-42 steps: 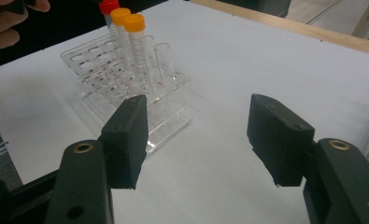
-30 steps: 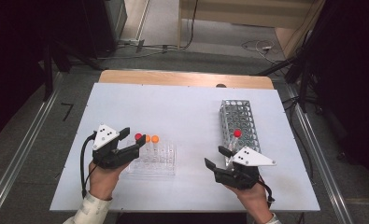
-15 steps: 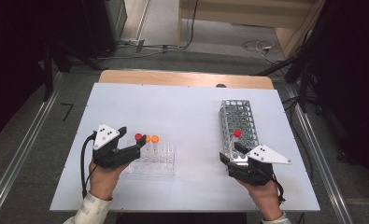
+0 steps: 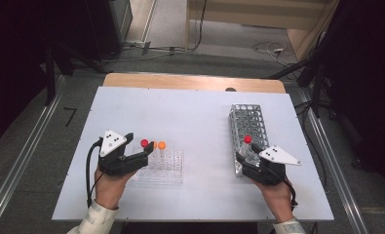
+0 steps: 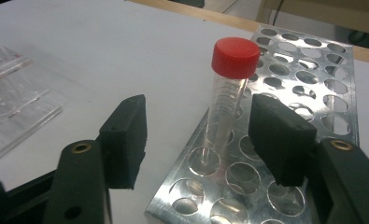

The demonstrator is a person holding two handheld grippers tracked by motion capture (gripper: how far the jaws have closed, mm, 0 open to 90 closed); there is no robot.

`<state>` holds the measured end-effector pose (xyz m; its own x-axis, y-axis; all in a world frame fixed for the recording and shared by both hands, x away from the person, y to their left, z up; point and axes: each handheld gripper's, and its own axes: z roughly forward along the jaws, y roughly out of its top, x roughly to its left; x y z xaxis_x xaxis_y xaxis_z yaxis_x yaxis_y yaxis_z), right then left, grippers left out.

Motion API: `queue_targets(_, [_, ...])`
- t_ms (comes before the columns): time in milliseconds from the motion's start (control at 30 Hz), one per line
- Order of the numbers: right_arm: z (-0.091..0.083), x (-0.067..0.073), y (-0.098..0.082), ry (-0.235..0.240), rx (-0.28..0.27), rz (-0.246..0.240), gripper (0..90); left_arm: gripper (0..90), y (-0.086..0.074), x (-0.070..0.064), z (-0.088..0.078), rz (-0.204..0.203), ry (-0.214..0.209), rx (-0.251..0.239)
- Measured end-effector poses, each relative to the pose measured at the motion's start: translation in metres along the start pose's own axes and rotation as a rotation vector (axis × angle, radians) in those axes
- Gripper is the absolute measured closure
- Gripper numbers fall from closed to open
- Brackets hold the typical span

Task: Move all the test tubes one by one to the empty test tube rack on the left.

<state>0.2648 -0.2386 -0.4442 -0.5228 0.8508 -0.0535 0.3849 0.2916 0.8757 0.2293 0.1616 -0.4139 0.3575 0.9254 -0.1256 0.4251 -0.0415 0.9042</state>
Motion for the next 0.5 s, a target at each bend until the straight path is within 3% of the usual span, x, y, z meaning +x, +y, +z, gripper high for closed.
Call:
queue_targets(300, [0.016,-0.009,0.002,-0.042,0.015,0.050,53.7,26.1,0.000,-0.001,0.000,0.000,0.000,-0.001])
queue_targets(500, [0.019,-0.008,0.002,-0.054,0.030,0.057,70.7,26.2,0.000,-0.001,0.000,0.000,0.000,-0.004])
